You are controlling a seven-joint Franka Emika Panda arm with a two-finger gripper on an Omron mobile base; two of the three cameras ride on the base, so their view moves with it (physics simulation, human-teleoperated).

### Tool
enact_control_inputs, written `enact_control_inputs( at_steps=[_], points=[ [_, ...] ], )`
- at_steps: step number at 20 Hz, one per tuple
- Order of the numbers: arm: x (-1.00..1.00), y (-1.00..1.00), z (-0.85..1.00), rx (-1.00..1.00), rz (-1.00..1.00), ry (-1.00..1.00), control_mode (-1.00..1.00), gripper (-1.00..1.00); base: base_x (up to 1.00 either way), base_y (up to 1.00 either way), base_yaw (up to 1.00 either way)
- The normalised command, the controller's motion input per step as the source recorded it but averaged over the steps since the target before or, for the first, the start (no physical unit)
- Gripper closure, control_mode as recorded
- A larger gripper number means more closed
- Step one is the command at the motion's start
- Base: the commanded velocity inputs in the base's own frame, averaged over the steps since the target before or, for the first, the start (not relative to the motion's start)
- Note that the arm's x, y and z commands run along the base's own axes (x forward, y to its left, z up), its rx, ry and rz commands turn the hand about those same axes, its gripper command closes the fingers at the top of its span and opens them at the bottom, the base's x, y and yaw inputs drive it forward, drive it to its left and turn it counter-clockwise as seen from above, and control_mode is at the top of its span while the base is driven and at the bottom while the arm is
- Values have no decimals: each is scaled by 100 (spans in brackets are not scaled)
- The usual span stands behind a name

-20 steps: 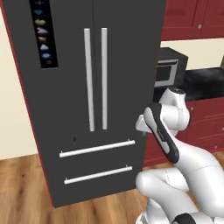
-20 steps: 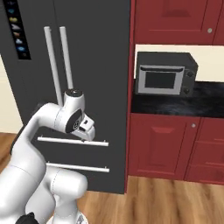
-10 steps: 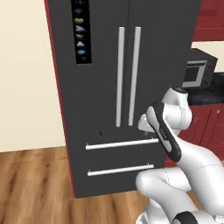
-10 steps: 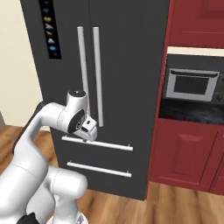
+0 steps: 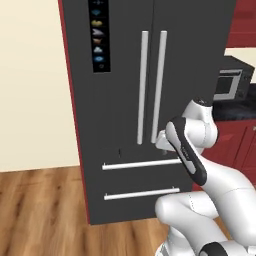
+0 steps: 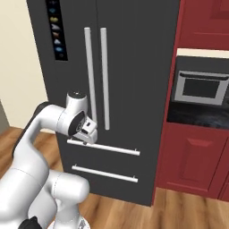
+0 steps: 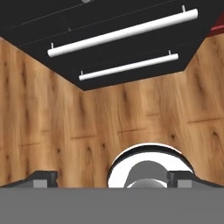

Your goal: Place one of the steaks on the plate and the other in the bowl. Then place the bowl in the fridge.

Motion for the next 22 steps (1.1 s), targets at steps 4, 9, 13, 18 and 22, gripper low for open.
enact_control_inputs(
  at_steps=[4,9,13,18,22],
  points=[
    [0,0,0,0,0,0,100,-100,0,35,-16],
    [0,0,0,0,0,0,100,-100,0,2,-1],
    [0,0,0,0,0,0,100,-100,16,1,0],
    [0,0,0,0,0,0,100,-100,70,0,0],
    [0,0,0,0,0,0,100,-100,33,0,0]
  ],
)
